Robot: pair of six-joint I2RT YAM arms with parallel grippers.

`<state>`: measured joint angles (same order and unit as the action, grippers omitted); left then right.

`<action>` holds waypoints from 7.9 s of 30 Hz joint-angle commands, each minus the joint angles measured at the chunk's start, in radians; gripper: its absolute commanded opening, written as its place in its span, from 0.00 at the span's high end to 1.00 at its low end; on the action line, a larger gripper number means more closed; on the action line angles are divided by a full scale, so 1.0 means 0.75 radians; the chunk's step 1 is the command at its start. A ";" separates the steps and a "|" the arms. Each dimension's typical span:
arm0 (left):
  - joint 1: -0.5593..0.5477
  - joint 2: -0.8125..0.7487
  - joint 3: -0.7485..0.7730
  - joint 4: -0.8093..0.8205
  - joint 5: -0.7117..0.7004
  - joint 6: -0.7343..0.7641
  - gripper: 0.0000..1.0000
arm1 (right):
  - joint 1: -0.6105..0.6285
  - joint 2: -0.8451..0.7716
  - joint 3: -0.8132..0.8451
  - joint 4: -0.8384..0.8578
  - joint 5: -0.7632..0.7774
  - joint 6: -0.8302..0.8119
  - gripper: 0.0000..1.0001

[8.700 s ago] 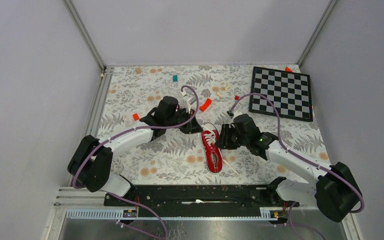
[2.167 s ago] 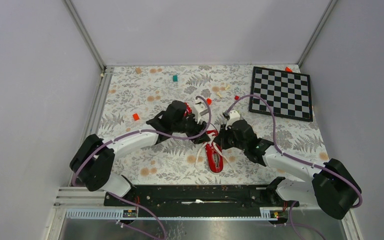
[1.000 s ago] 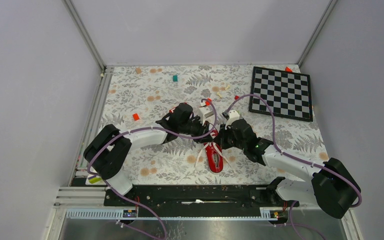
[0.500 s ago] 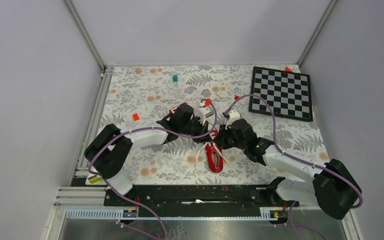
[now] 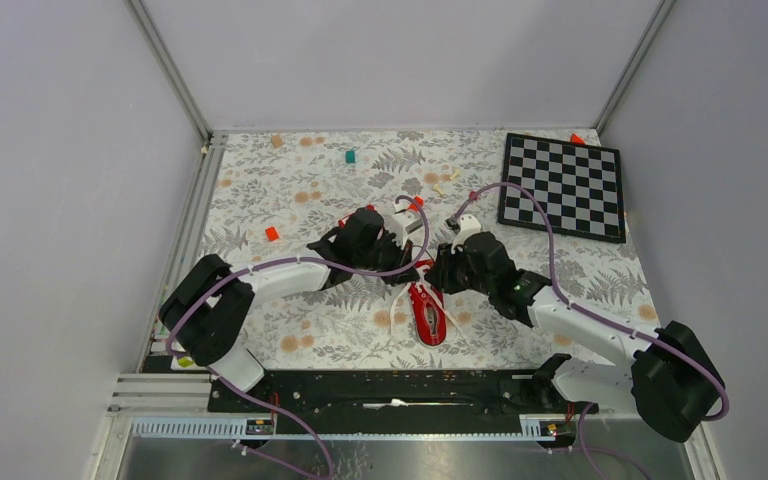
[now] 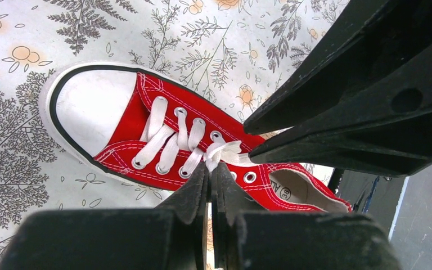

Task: Tie the shoes
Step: Cross the shoelace with the shoelace.

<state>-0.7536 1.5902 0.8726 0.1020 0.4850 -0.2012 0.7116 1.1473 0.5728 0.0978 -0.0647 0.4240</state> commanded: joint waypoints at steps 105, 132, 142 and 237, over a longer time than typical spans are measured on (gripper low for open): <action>-0.057 -0.066 -0.109 0.241 -0.161 -0.120 1.00 | -0.120 0.089 0.116 -0.145 -0.076 0.013 0.75; -0.057 -0.057 -0.084 0.224 -0.150 -0.099 1.00 | -0.121 0.281 0.167 -0.009 -0.246 0.013 0.68; -0.057 -0.060 -0.091 0.218 -0.139 -0.095 1.00 | -0.121 0.229 0.154 -0.008 -0.138 -0.022 1.00; -0.057 -0.080 -0.110 0.205 -0.109 -0.094 1.00 | -0.158 0.312 0.127 0.069 -0.284 0.107 0.83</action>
<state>-0.7959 1.5597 0.7898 0.2188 0.3813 -0.2848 0.5991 1.3705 0.6247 0.1158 -0.2718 0.5026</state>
